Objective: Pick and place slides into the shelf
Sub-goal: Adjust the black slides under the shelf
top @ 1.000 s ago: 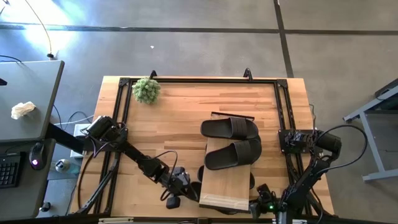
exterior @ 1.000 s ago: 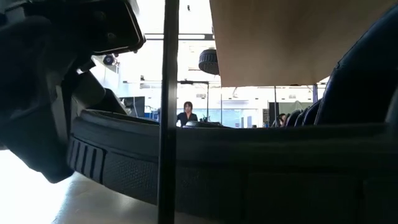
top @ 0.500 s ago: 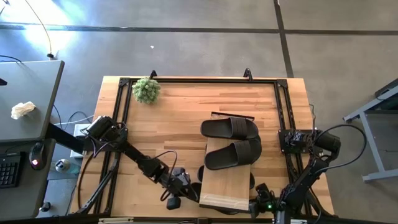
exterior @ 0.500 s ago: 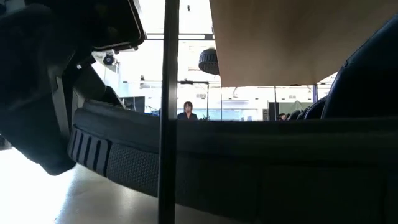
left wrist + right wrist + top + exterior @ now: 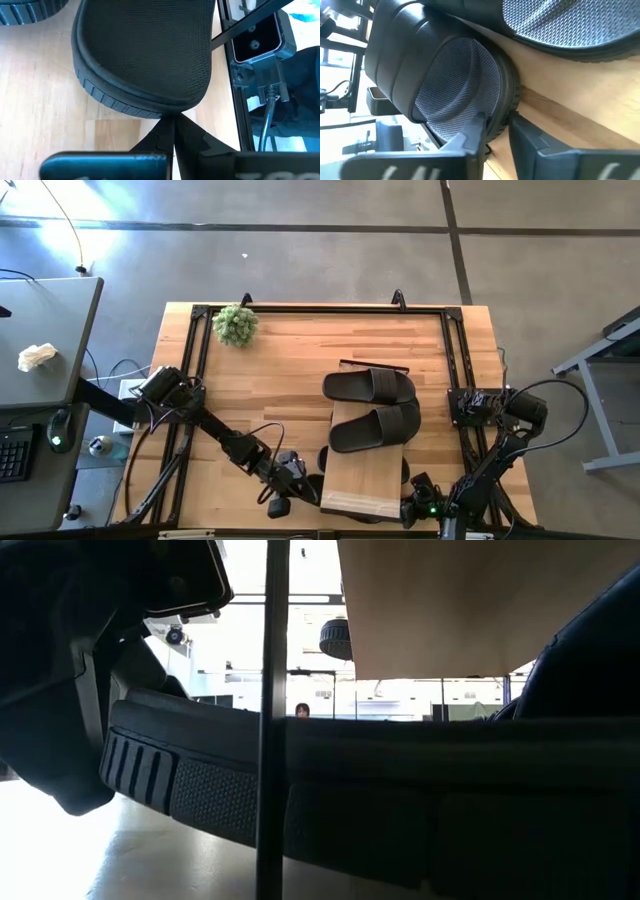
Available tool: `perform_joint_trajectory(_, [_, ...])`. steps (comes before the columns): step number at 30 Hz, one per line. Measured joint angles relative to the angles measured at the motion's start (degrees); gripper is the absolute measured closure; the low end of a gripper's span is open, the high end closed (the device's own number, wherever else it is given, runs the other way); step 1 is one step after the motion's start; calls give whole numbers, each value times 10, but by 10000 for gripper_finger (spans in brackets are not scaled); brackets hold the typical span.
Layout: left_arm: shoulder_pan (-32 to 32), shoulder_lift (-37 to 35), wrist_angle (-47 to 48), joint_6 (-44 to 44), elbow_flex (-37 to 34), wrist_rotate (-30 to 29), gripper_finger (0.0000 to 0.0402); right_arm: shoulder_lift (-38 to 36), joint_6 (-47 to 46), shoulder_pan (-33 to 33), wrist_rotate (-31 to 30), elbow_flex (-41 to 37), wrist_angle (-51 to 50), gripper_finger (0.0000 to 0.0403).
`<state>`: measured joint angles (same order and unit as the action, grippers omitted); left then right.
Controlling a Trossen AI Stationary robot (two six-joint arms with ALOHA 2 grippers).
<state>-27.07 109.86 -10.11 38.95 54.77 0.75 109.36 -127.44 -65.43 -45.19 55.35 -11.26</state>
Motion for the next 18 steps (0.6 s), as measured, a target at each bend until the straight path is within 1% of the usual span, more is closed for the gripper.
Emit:
perform_joint_trajectory(4, [0, 0, 0, 1, 0, 0, 401, 0, 0, 0, -1, 0, -3, 379])
perform_joint_trajectory(7, [0, 0, 12, 2, 0, -1, 401, 0, 0, -4, -12, 0, -8, 396])
perform_joint_trajectory(11, [1, 0, 43, 3, 0, -9, 402, -1, -9, -9, -29, 1, -17, 401])
perform_joint_trajectory(18, [2, 0, 45, 3, 0, -16, 402, -18, -11, -10, -6, 2, -55, 402])
